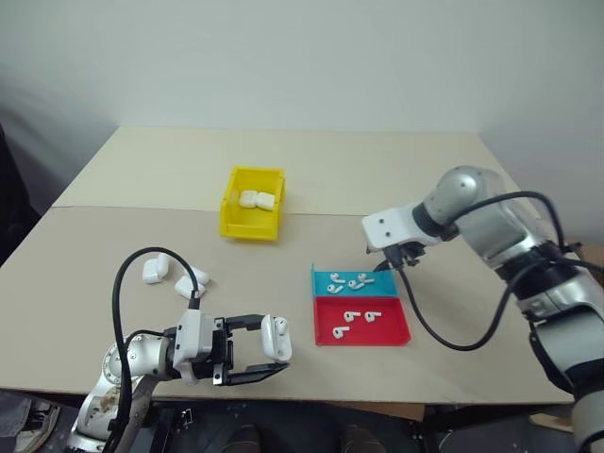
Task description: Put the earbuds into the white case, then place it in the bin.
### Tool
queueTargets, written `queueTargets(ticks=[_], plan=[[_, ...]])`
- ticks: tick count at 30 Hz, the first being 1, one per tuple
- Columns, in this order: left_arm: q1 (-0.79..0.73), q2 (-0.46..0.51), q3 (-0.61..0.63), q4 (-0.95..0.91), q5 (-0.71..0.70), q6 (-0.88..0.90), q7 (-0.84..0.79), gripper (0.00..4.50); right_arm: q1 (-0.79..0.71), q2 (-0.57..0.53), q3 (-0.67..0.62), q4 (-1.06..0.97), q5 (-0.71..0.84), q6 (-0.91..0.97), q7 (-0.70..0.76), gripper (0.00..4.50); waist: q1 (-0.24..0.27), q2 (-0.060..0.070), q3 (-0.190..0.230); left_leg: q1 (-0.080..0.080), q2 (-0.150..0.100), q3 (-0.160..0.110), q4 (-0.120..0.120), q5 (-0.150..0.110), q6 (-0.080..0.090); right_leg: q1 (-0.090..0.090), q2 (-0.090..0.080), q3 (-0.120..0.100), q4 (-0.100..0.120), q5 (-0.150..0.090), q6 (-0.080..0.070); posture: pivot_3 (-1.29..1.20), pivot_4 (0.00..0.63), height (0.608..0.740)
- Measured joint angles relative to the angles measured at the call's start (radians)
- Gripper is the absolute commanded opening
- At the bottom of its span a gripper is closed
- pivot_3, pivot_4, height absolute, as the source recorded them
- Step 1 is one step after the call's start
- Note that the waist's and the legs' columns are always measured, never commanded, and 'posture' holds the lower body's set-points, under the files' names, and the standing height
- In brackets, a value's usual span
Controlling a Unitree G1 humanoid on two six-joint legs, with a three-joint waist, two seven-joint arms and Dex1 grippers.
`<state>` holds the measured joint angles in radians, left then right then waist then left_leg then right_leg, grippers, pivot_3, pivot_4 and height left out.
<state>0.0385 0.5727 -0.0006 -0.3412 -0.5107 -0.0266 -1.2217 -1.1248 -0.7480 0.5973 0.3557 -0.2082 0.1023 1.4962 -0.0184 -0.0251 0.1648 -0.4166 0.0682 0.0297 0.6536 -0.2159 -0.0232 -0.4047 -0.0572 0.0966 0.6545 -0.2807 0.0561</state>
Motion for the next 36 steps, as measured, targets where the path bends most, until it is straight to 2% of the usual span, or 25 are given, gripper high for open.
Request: queueTargets(ticks=[6,16,36], plan=[[0.006,-0.002,-0.003,-0.018,0.002,-0.004,0.022,2.75,-0.012,0.077,0.022,0.124,-0.092,-0.032,-0.006,2.21,0.001,0.0,0.0,0.0,0.0,0.0,0.0,0.0,0.0,0.0,0.0,0.0,0.001,0.0,0.0,0.0,0.15,0.74],[0.005,-0.006,-0.018,-0.031,0.011,-0.015,0.055,2.75,-0.002,0.134,0.022,0.156,-0.162,-0.068,-0.029,2.21,0.0,0.0,0.0,0.0,0.0,0.0,0.0,0.0,0.0,0.0,0.0,0.0,0.001,0.0,0.0,0.0,0.15,0.74],[0.005,0.006,-0.02,-0.036,0.017,-0.016,0.066,2.75,0.032,0.154,0.022,0.187,-0.221,-0.123,-0.081,2.21,-0.001,0.0,0.0,0.001,0.0,0.0,0.0,0.0,0.0,0.0,0.0,0.0,0.002,0.0,0.0,0.0,0.15,0.74]])
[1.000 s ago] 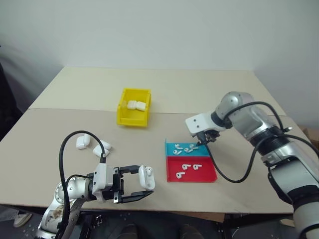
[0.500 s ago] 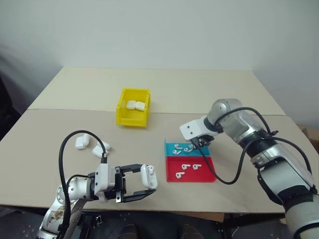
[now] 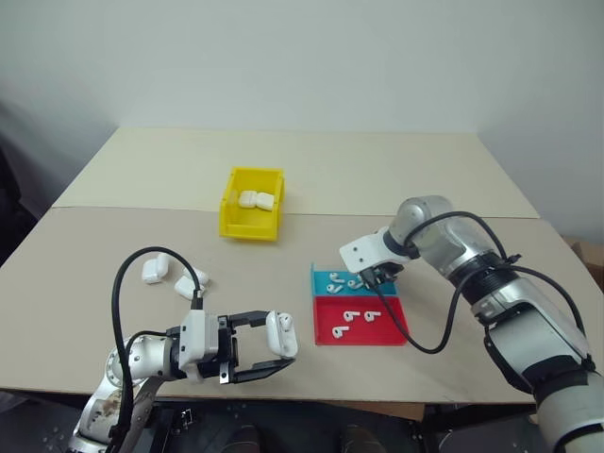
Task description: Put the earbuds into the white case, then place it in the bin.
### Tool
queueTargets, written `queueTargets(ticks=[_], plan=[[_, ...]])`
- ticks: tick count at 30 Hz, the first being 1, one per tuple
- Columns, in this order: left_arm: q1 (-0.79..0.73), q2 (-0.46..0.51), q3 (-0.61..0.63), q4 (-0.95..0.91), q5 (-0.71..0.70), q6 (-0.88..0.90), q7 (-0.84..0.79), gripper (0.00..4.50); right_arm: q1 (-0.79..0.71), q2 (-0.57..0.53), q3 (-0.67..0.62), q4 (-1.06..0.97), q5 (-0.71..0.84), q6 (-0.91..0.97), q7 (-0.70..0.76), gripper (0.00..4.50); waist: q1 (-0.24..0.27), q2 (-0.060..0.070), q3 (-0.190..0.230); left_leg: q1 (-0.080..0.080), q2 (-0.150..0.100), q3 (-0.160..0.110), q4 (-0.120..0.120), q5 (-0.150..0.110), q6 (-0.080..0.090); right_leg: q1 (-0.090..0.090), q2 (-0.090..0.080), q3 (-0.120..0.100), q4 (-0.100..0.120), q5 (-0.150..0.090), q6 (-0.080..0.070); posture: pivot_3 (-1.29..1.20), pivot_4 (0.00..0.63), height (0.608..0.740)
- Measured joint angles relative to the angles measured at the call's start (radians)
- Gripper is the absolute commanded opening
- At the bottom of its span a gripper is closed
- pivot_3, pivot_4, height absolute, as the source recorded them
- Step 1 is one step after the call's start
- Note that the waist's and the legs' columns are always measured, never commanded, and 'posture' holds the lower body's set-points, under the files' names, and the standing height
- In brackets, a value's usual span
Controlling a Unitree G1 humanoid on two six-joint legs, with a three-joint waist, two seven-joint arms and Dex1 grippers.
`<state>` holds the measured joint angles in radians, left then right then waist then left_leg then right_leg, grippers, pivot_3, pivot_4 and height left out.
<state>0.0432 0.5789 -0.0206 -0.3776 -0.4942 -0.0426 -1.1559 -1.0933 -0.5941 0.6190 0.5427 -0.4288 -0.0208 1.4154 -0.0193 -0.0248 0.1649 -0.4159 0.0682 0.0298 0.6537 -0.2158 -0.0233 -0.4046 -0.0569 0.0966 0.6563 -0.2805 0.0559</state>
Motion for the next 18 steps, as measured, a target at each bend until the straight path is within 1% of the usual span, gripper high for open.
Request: queueTargets(ticks=[6,8,10,18], plan=[[0.0,0.002,0.0,0.0,0.002,0.0,0.005,2.75,0.0,0.004,0.0,0.013,-0.011,-0.007,-0.004,2.21,0.0,0.0,0.0,0.0,0.0,0.0,0.0,0.0,0.0,0.0,0.0,0.0,0.0,0.0,0.0,0.0,0.15,0.74],[0.0,0.002,-0.001,0.0,0.003,0.0,0.006,2.75,0.0,0.005,-0.001,0.013,-0.014,-0.01,-0.003,1.83,0.0,0.0,0.0,0.0,0.0,0.0,0.0,0.0,0.0,0.0,0.0,0.0,0.0,0.0,0.0,0.0,0.15,0.74],[0.0,0.002,-0.001,0.0,0.004,0.0,0.007,2.75,0.0,0.005,-0.001,0.016,-0.018,-0.014,-0.002,1.31,0.0,0.0,0.0,0.0,0.0,0.0,0.0,0.0,0.0,0.0,0.0,0.0,0.0,0.0,0.0,0.0,0.15,0.74],[0.0,0.002,-0.003,0.0,0.005,0.0,0.008,2.75,0.0,0.005,-0.001,0.016,-0.021,-0.022,-0.001,1.31,0.0,0.0,0.0,0.0,0.0,0.0,0.0,0.0,0.0,0.0,0.0,0.0,0.0,0.0,0.0,0.0,0.15,0.74]])
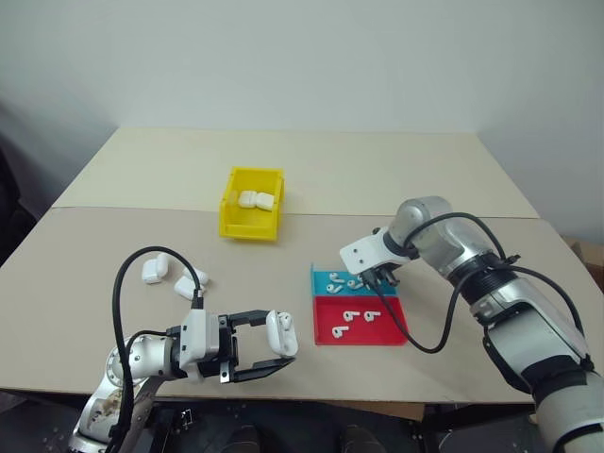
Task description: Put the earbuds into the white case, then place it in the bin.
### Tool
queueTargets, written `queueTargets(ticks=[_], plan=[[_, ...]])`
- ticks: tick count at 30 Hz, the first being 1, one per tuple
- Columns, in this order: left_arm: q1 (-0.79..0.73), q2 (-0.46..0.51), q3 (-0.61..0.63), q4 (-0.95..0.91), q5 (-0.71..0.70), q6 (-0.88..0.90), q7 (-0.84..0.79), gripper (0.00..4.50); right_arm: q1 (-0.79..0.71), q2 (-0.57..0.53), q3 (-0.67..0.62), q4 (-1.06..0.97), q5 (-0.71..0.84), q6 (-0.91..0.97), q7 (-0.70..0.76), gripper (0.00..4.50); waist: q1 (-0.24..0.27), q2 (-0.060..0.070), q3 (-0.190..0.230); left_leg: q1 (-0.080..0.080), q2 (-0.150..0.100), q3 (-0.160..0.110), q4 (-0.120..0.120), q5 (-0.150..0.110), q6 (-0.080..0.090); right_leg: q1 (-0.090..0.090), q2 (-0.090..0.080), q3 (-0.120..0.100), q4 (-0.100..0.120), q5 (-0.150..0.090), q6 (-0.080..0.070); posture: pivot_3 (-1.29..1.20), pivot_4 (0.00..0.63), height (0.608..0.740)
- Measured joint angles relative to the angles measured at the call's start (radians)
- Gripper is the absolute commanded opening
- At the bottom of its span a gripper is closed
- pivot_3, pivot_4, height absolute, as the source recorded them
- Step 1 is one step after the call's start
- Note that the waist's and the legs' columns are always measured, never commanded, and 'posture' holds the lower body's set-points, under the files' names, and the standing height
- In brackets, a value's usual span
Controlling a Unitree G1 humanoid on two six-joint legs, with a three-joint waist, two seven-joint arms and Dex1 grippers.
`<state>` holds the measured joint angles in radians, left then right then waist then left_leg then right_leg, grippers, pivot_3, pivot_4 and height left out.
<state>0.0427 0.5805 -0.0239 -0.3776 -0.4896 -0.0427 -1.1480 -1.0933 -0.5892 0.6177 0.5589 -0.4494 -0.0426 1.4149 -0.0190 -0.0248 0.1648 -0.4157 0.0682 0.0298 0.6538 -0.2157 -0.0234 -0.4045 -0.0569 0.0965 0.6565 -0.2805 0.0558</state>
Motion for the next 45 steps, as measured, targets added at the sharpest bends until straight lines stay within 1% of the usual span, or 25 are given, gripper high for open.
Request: queueTargets(ticks=[6,13,26,30,41,45], plan=[[0.0,0.0,0.0,0.0,0.0,0.0,0.0,2.75,0.002,-0.004,-0.001,-0.003,0.002,-0.022,0.024,1.31,0.0,0.0,0.0,0.0,0.0,0.0,0.0,0.0,0.0,0.0,0.0,0.0,0.0,0.0,0.0,0.0,0.15,0.74],[0.0,0.0,0.0,0.0,0.0,0.0,0.0,2.75,0.003,0.0,-0.001,-0.002,0.0,-0.025,0.003,1.31,0.0,0.0,0.0,0.0,0.0,0.0,0.0,0.0,0.0,0.0,0.0,0.0,0.0,0.0,0.0,0.0,0.15,0.74],[0.0,0.0,-0.001,0.0,0.0,0.0,0.004,2.75,0.004,-0.001,-0.002,-0.001,0.0,-0.054,0.017,1.31,0.0,0.0,0.0,0.0,0.0,0.0,0.0,0.0,0.0,0.0,0.0,0.0,0.0,0.0,0.0,0.0,0.15,0.74],[-0.006,-0.001,-0.002,0.0,0.0,0.0,0.009,2.75,0.007,-0.005,-0.003,-0.002,-0.001,-0.057,0.012,0.65,0.001,0.0,0.0,0.0,0.0,0.0,0.0,0.0,0.0,0.0,0.0,0.0,0.0,0.0,0.0,0.0,0.15,0.74],[-0.017,-0.001,-0.002,0.001,-0.001,0.001,0.008,2.75,0.013,-0.01,-0.007,-0.01,-0.001,-0.055,0.001,0.65,0.001,0.0,0.0,0.001,0.0,0.0,0.0,0.0,0.0,0.001,0.0,0.0,0.001,0.0,0.0,0.0,0.15,0.74],[-0.048,-0.011,-0.002,0.001,-0.015,0.005,0.017,2.75,0.024,-0.037,-0.056,-0.051,0.033,-0.007,0.004,0.65,0.003,0.0,0.0,0.0,0.0,0.0,0.0,0.0,0.0,0.0,0.0,0.0,0.0,0.0,0.0,0.0,0.15,0.74]])
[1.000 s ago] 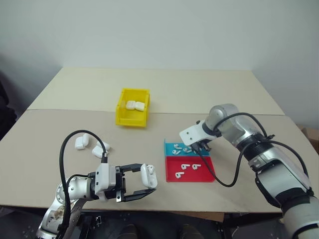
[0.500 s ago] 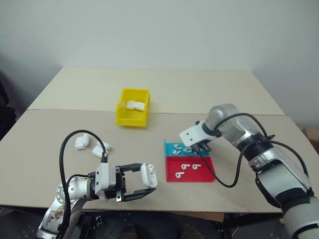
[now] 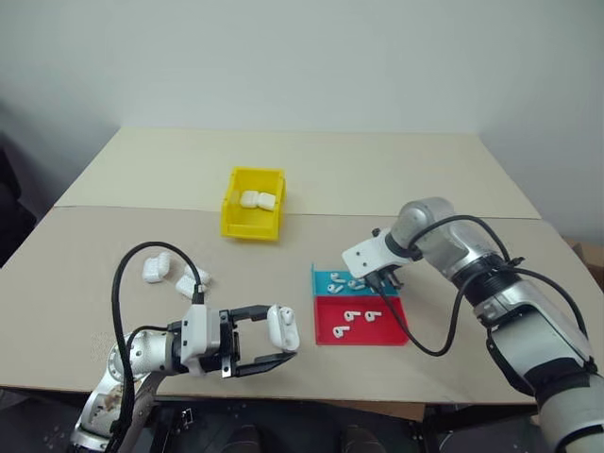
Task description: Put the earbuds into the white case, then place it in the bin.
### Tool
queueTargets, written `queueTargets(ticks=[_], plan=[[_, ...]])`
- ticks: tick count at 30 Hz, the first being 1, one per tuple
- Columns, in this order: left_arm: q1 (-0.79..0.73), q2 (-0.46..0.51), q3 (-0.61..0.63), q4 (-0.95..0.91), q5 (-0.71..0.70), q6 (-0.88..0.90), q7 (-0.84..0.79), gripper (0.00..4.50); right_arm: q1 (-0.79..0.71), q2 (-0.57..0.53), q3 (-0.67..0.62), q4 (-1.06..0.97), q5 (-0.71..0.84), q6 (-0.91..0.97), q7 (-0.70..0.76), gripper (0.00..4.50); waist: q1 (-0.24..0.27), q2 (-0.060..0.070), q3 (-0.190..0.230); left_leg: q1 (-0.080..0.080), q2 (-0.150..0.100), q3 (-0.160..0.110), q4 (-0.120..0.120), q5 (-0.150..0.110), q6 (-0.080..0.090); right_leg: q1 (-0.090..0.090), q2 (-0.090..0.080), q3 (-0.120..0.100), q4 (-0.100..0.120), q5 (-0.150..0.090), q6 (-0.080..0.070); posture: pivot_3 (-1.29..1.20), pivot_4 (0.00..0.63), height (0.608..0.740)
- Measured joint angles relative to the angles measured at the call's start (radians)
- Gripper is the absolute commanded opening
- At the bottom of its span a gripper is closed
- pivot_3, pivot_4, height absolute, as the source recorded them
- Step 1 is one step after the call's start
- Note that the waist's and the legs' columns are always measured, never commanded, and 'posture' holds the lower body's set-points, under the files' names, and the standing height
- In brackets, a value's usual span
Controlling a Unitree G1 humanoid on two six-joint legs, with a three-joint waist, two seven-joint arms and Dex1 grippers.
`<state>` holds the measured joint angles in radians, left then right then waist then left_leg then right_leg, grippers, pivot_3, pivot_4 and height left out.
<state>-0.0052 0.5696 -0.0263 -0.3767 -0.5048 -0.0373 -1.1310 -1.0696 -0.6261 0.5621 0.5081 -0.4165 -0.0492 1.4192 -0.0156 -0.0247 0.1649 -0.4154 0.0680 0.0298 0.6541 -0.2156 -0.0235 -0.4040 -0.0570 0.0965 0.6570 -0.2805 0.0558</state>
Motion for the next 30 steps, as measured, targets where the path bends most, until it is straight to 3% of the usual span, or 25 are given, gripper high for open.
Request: queueTargets(ticks=[4,12,15,20,24,30], plan=[[-0.045,-0.019,-0.001,0.0,-0.027,0.023,0.011,2.75,0.002,-0.059,-0.132,-0.126,0.074,0.132,-0.005,0.65,0.002,0.0,0.0,0.0,0.0,0.0,0.0,0.0,0.0,0.0,0.0,0.0,0.0,0.0,0.0,0.0,0.15,0.74],[-0.18,-0.056,-0.013,-0.008,-0.109,0.099,0.025,2.75,0.142,-0.162,-0.566,-0.688,0.421,0.714,-0.016,0.65,0.005,0.0,0.0,-0.001,0.0,-0.002,0.001,0.0,0.0,0.001,0.0,-0.001,0.0,0.0,0.0,0.0,0.15,0.74],[-0.238,-0.077,-0.021,-0.007,-0.129,0.133,0.036,2.75,0.197,-0.131,-0.771,-0.905,0.634,0.977,-0.056,0.65,0.003,0.0,0.0,-0.001,0.0,-0.002,0.002,0.0,0.0,0.002,0.0,-0.001,0.0,0.0,0.0,0.0,0.15,0.74],[-0.32,-0.093,-0.045,-0.001,-0.135,0.199,0.049,2.75,0.274,0.0,-1.042,-1.14,0.958,1.217,-0.176,0.65,-0.003,0.0,0.0,0.001,0.0,-0.003,0.002,0.0,0.0,0.004,0.001,-0.001,0.001,0.0,0.001,0.0,0.15,0.74],[-0.396,-0.104,-0.044,-0.002,-0.168,0.257,0.061,2.75,0.299,0.084,-1.136,-1.216,1.158,1.284,-0.316,0.65,-0.001,0.0,0.0,0.0,0.0,-0.004,0.003,0.0,0.0,0.004,0.001,-0.001,0.0,0.0,0.001,0.0,0.15,0.74],[-0.443,-0.103,-0.034,-0.016,-0.209,0.309,0.082,2.75,0.37,0.107,-1.152,-1.246,1.388,1.257,-0.477,0.65,-0.003,0.0,0.0,-0.001,0.0,-0.004,0.003,0.0,0.0,0.003,0.001,-0.001,-0.001,0.0,0.001,0.0,0.15,0.74]])
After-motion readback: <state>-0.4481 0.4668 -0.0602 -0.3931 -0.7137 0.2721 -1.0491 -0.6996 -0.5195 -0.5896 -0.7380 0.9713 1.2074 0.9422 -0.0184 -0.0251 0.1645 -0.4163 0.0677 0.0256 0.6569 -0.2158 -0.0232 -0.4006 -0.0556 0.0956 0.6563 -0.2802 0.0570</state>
